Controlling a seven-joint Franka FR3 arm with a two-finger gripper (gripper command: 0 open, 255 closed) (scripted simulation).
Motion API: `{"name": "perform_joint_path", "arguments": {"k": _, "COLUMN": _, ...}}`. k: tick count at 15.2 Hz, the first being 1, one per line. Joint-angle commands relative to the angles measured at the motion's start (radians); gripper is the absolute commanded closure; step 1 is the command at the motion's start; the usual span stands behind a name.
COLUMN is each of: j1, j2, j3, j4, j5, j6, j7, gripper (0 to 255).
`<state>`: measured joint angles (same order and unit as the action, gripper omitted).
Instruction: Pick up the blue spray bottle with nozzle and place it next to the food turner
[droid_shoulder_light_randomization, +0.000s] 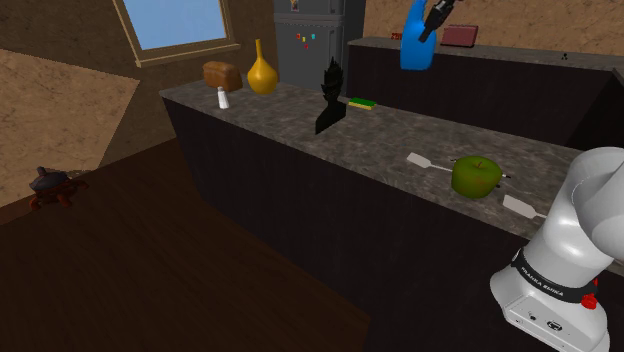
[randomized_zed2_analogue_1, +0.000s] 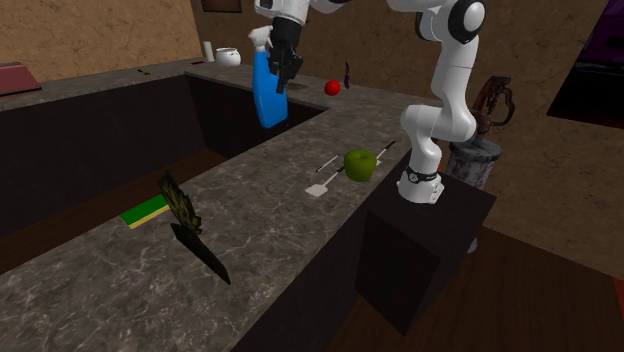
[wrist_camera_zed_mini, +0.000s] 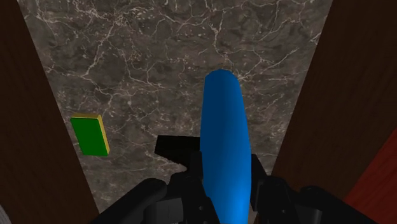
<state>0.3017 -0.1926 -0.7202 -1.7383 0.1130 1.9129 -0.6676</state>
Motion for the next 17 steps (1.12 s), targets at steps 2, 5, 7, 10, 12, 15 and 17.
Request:
{"name": "perform_joint_path", "arguments": {"k": 2, "j1": 0.002, "j2": 0.017, "j3": -0.006, "j4": 0.054, "j5": 0.010, "j6": -0.042, "j7": 0.000, "gripper": 255}}
{"name": "perform_joint_path", "arguments": {"k": 5, "j1": -0.014, "j2": -0.057, "j3": 0.007, "j4": 0.008, "j5": -0.037, "j6": -0.053, "j7": 0.005, "gripper": 255}}
{"name": "perform_joint_path", "arguments": {"k": 7, "j1": -0.036, "j2": -0.129, "j3": 0.021, "j4": -0.044, "j5": -0.080, "j6": -0.059, "j7": 0.006, "gripper": 255}}
{"name": "perform_joint_path", "arguments": {"k": 10, "j1": -0.076, "j2": -0.228, "j3": 0.039, "j4": -0.111, "j5": -0.133, "j6": -0.079, "j7": -0.001, "gripper": 255}}
{"name": "perform_joint_path", "arguments": {"k": 12, "j1": -0.105, "j2": -0.289, "j3": 0.048, "j4": -0.148, "j5": -0.163, "j6": -0.096, "j7": -0.010, "gripper": 255}}
{"name": "perform_joint_path", "arguments": {"k": 15, "j1": -0.148, "j2": -0.373, "j3": 0.055, "j4": -0.194, "j5": -0.202, "j6": -0.129, "j7": -0.029, "gripper": 255}}
{"name": "perform_joint_path", "arguments": {"k": 17, "j1": -0.176, "j2": -0.424, "j3": 0.057, "j4": -0.217, "j5": -0.225, "j6": -0.154, "j7": -0.045, "gripper": 255}}
